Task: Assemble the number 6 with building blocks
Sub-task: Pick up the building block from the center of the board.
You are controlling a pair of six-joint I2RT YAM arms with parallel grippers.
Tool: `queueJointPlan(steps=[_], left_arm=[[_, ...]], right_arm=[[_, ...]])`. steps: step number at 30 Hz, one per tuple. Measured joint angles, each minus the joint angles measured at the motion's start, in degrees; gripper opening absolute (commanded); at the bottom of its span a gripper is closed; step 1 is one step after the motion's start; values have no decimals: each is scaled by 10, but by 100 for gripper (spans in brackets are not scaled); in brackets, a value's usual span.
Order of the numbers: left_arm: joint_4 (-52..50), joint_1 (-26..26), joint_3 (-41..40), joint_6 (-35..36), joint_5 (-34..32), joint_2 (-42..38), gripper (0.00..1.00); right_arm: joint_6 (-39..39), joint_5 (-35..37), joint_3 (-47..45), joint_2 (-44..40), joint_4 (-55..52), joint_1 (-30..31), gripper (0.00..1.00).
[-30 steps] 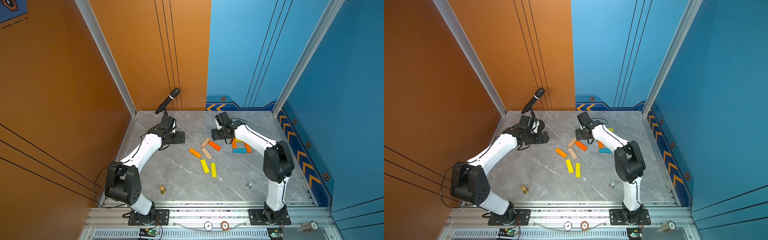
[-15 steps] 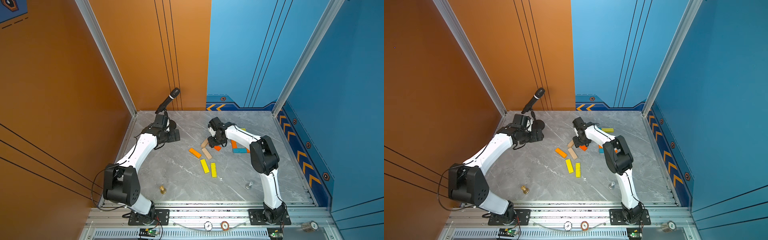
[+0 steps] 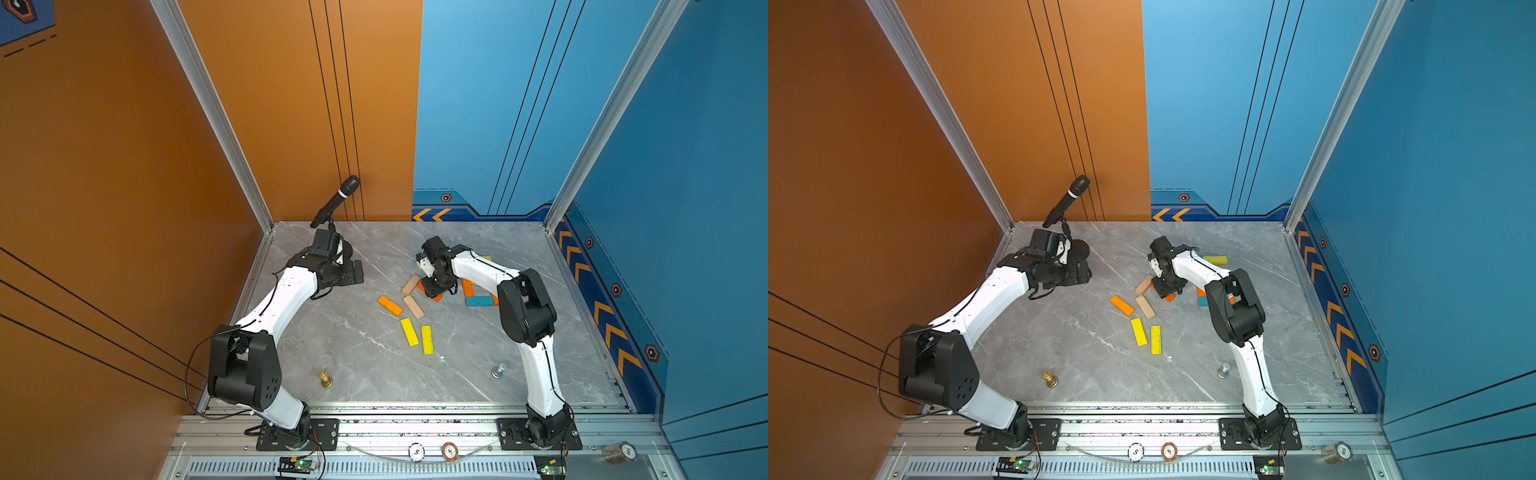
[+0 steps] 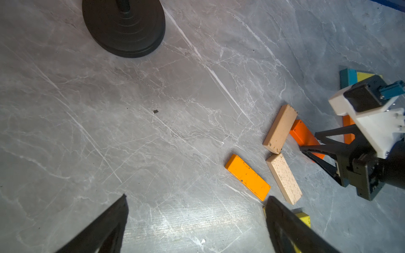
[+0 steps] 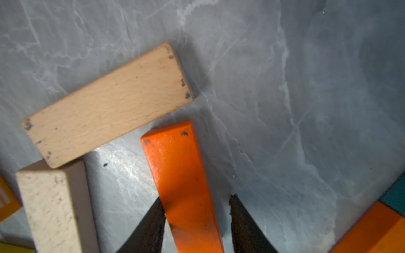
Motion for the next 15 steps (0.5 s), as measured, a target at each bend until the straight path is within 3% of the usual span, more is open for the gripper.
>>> queueJointPlan(steps=[10,15], left_arm=[[-19,-40,17,28,-2,46,98],[-41,-77,36,35,-15,73,98]], right_arm=[[-2,-7,1,4,0,0,25],[-2,-14,-3,2,7,0,24]])
